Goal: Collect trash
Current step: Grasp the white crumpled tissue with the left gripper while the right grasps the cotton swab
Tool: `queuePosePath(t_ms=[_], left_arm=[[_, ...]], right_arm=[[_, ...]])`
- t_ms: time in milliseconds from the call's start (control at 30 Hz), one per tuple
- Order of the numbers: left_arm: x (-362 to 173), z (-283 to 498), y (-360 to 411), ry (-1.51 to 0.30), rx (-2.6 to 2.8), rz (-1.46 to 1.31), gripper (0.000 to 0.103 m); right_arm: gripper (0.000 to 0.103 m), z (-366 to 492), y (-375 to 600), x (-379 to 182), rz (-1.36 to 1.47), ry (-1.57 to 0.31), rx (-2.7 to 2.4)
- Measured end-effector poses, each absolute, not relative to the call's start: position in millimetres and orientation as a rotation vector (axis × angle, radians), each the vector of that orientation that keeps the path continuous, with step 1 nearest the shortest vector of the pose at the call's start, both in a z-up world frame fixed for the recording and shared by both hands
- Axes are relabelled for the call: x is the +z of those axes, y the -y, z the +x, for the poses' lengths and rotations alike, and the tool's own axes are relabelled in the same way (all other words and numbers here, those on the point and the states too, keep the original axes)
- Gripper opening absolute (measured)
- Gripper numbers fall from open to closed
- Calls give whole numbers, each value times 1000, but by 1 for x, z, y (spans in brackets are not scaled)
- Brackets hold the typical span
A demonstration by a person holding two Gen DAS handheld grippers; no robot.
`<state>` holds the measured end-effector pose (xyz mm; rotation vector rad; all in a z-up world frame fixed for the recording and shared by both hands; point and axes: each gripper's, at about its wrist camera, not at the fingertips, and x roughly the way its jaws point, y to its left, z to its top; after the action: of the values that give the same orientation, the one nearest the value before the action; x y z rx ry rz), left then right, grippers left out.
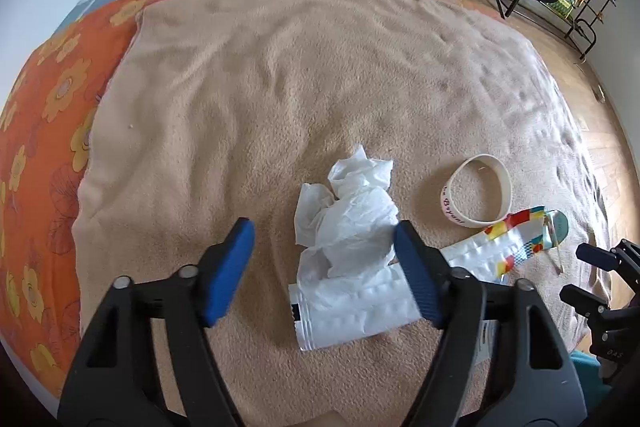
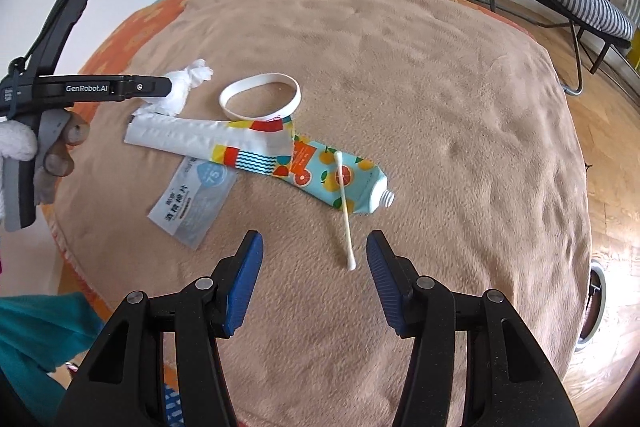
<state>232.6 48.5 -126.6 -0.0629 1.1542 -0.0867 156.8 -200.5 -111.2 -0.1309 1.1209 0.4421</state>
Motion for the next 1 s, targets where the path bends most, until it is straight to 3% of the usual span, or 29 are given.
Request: queuePosePath(t_ms=[67, 233, 467, 500, 633, 1000], left_arm=[[-128, 234, -48, -1155, -93, -73, 72], [-131, 237, -45, -1160, -110, -79, 65], [-134, 240, -37, -1162, -132, -73, 55], [-134, 240, -37, -1162, -134, -75, 55], [-134, 241, -39, -1164, -165, -118, 37], [-125, 238, -48, -1131, -166, -179, 28]], right_arm=[[50, 160, 200, -114, -138, -1124, 435], [33, 169, 199, -124, -142, -1160, 429], [24, 178, 199, -132, -146, -1177, 418], [19, 179, 200, -132, -146, -1177, 416], [7, 183, 201, -134, -128, -1182, 417], [2, 180, 212, -128, -68, -1176, 425]])
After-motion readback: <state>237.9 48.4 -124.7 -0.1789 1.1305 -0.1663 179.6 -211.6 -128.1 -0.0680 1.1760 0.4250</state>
